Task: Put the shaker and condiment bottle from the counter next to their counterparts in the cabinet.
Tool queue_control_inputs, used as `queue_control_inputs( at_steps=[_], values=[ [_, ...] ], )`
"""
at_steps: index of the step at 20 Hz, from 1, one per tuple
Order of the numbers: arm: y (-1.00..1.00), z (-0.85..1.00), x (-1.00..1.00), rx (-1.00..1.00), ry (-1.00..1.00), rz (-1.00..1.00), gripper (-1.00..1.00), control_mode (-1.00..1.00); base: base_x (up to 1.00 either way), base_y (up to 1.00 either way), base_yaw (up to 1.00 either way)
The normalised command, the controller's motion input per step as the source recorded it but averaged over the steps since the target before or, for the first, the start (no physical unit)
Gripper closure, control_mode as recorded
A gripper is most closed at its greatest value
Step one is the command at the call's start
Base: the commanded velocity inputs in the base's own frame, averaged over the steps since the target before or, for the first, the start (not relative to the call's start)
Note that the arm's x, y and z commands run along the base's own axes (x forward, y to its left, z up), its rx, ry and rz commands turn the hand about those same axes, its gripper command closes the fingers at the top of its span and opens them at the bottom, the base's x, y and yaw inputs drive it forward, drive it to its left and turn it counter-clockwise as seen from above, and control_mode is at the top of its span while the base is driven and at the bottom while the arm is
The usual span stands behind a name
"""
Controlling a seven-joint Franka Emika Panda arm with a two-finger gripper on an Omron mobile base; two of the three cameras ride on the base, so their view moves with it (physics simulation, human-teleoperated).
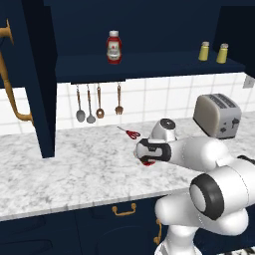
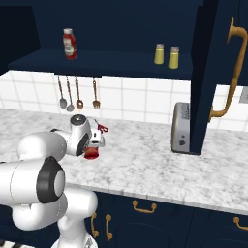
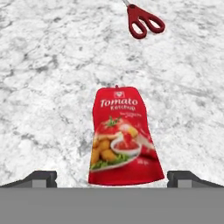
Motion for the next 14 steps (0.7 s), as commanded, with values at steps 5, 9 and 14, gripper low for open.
queue_control_inputs(
  at_steps=[5, 9, 14],
  values=[
    [-0.12, 0.0, 0.33, 0.0, 0.0, 0.0, -1.0, -1.0, 0.0, 0.0, 0.0],
    [0.0, -0.08, 0.09, 0.0, 0.0, 0.0, -1.0, -1.0, 0.0, 0.0, 0.0],
    [0.07, -0.22, 0.06, 0.0, 0.0, 0.0, -1.0, -1.0, 0.0, 0.0, 0.0]
  ],
)
